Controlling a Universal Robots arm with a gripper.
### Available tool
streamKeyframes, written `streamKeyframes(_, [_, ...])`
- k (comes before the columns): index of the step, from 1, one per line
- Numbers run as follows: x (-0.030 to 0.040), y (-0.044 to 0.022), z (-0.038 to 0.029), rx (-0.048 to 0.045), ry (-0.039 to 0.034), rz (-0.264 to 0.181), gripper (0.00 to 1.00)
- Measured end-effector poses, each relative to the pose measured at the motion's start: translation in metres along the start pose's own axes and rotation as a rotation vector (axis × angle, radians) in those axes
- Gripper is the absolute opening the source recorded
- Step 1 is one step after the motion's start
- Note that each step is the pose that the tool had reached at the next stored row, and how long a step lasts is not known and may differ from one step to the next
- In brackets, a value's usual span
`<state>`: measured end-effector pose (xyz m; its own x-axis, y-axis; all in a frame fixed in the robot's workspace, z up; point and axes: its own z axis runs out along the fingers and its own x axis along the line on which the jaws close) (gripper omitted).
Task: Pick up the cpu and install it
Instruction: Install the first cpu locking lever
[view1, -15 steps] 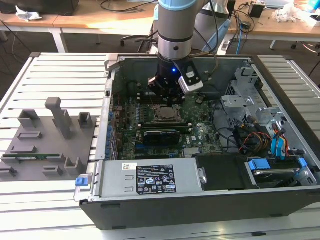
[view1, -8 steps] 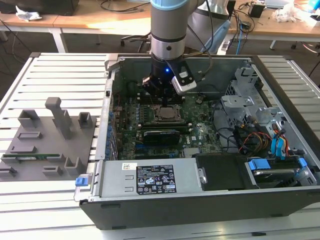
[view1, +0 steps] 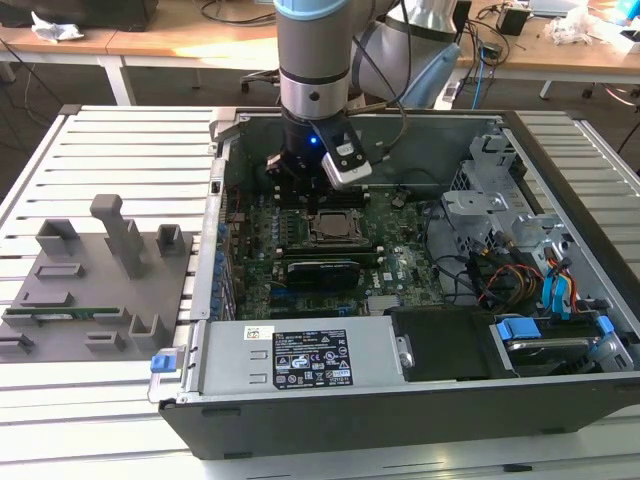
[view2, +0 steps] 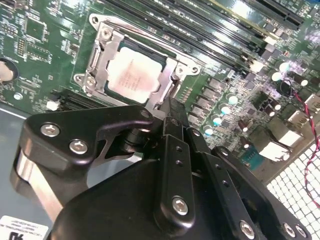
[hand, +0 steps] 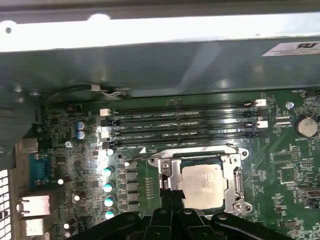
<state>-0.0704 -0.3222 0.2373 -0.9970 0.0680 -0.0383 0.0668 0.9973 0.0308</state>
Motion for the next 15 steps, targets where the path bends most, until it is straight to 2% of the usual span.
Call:
streamKeyframes(4, [0.0002, -0.0002, -0.0008, 0.0004, 0.0003, 0.000, 0.11])
streamKeyframes(7, [0.0001, 0.0001, -0.0054, 0.0001, 0.0001, 0.000, 0.11])
streamKeyframes(11, [-0.0004, 0.0005, -0.0169, 0.0001, 0.0001, 0.000, 0.11])
streamKeyframes(13, [-0.0007, 0.0008, -0.0254, 0.0001, 0.0001, 0.000, 0.11])
streamKeyframes(15, [-0.0009, 0.0012, -0.0312, 0.0000, 0.0001, 0.000, 0.11])
